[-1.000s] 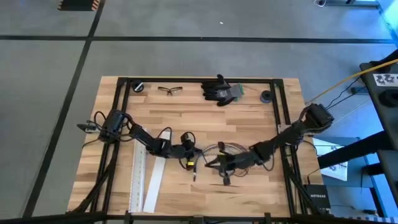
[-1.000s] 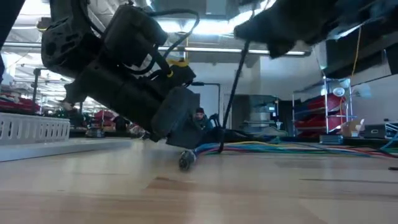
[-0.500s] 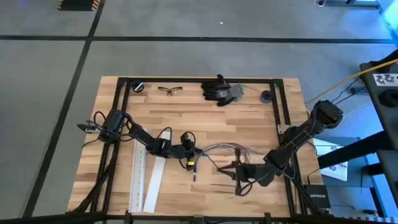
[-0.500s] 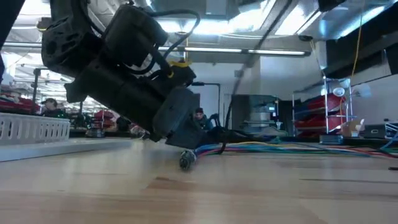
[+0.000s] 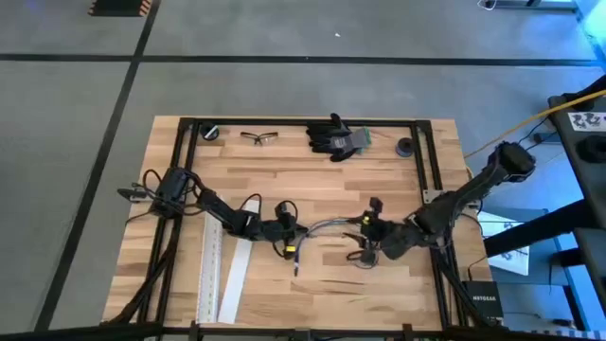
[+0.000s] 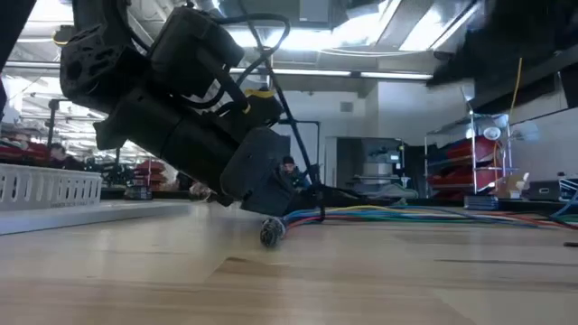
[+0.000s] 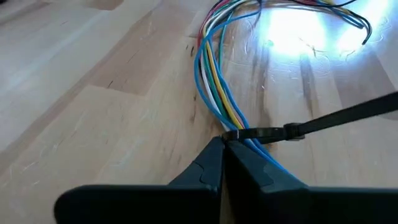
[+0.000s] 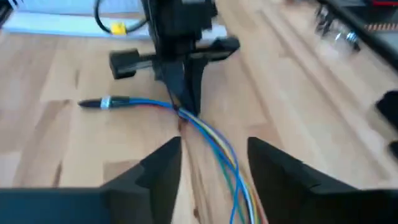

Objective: Ziptie cables
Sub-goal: Wrap the black zip tie around the cable wires to form a loop

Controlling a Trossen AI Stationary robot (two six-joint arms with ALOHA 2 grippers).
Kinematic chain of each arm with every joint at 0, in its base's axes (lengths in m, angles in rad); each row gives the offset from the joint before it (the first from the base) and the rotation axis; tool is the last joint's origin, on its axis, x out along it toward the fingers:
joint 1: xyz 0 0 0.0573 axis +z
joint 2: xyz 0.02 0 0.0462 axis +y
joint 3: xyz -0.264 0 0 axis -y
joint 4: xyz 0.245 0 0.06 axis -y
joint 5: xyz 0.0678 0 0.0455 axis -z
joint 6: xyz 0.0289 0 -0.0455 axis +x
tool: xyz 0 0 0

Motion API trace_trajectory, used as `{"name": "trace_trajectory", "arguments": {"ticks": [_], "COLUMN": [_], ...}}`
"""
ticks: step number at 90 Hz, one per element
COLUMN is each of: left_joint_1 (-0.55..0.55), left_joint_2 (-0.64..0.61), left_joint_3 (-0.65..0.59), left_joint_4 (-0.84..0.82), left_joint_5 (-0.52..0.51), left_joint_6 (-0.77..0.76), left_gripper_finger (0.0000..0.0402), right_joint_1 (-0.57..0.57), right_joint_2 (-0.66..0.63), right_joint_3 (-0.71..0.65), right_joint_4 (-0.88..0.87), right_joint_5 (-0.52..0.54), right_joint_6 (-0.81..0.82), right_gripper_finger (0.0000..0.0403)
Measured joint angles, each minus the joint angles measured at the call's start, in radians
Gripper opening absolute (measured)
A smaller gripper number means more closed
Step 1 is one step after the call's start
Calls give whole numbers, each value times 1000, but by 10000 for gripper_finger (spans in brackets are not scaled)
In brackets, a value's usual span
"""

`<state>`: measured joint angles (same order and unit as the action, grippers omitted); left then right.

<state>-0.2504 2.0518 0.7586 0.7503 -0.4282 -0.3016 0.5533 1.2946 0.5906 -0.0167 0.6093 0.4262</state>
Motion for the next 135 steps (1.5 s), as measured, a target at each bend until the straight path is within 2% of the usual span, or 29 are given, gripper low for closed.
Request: {"name": "trace_trajectory", "arguments": {"ticks": [15,23,39,51,72,85,94,100,119,130,135], "left_joint_1": [0,0,0,0,0,2,2,2,2,2,2], "left_joint_2": [0,1,1,1,1,1,1,1,1,1,0], "left_joint_3": [0,0,0,0,0,0,0,0,0,0,0], "left_joint_4": [1,2,1,2,1,2,2,2,-4,-8,-13], "left_joint_5": [0,0,1,1,2,3,3,3,3,3,3], "left_joint_6": [0,-1,0,4,17,18,17,17,16,13,13], "left_gripper_finger": [0,0,0,0,0,0,0,0,0,0,0], "right_joint_1": [-123,-190,-278,-308,-341,-339,-338,-329,-258,-187,-151], "right_joint_2": [140,230,415,504,548,569,587,592,591,590,578], "right_joint_3": [-140,-136,-25,52,136,158,168,171,206,247,263], "right_joint_4": [494,622,648,640,555,531,528,523,538,539,534], "right_joint_5": [-240,-344,-510,-542,-630,-647,-647,-613,-348,-146,-87], "right_joint_6": [-126,-178,-280,-351,-396,-442,-493,-533,-679,-795,-842], "right_gripper_finger": [183,172,149,138,116,73,19,7,0,0,0]}}
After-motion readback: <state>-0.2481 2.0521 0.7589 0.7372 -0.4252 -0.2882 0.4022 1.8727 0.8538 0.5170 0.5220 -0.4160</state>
